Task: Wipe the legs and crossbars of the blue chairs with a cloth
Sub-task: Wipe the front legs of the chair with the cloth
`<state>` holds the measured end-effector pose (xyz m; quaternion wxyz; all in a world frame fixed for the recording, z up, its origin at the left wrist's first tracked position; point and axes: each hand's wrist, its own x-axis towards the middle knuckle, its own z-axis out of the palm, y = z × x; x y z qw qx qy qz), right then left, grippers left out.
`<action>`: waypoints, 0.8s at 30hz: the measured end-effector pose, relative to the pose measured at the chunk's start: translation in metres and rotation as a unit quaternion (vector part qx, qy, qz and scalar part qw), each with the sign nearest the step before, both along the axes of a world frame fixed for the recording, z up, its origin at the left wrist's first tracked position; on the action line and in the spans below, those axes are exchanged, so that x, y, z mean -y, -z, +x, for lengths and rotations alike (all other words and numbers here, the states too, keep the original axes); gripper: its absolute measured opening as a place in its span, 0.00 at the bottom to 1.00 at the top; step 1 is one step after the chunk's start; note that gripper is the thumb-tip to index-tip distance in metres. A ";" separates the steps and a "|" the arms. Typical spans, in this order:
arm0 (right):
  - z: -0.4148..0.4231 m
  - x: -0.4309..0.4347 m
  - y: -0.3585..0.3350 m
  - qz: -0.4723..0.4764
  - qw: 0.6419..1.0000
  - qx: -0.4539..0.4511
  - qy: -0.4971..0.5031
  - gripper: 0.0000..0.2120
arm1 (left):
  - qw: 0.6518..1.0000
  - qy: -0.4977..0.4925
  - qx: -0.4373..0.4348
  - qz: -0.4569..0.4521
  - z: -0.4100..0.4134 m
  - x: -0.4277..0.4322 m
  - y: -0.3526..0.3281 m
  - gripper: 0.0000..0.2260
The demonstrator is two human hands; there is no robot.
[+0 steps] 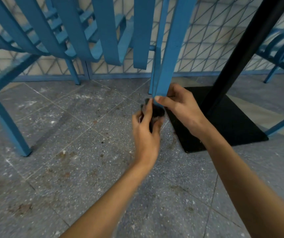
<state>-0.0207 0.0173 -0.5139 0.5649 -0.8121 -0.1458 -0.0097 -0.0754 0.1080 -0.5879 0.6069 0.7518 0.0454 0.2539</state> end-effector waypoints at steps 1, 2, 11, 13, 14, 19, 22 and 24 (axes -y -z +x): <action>0.000 -0.006 -0.002 0.010 1.000 0.016 0.012 0.18 | 1.000 -0.006 0.024 0.009 0.002 0.000 -0.010 0.25; -0.001 -0.014 -0.004 0.010 0.999 0.034 0.031 0.19 | 0.999 -0.004 0.036 0.014 0.004 -0.002 -0.016 0.25; -0.006 -0.030 -0.006 -0.076 0.983 0.120 0.114 0.14 | 0.976 0.087 -0.042 0.194 0.001 -0.053 -0.023 0.25; -0.007 -0.028 -0.009 -0.077 0.984 0.110 0.114 0.14 | 0.970 0.091 -0.048 0.222 -0.002 -0.055 -0.031 0.23; -0.007 -0.026 -0.009 -0.084 0.985 0.101 0.115 0.14 | 0.968 0.092 -0.053 0.227 -0.003 -0.055 -0.034 0.23; -0.004 -0.011 -0.015 -0.077 0.983 0.063 0.153 0.10 | 0.958 0.089 -0.048 0.267 -0.002 -0.048 -0.048 0.18; -0.007 -0.007 -0.016 -0.046 0.984 0.044 0.169 0.10 | 0.953 0.115 -0.069 0.272 -0.001 -0.044 -0.056 0.17; -0.011 -0.006 -0.016 -0.043 0.985 0.045 0.163 0.10 | 0.953 0.120 -0.078 0.269 -0.003 -0.045 -0.057 0.16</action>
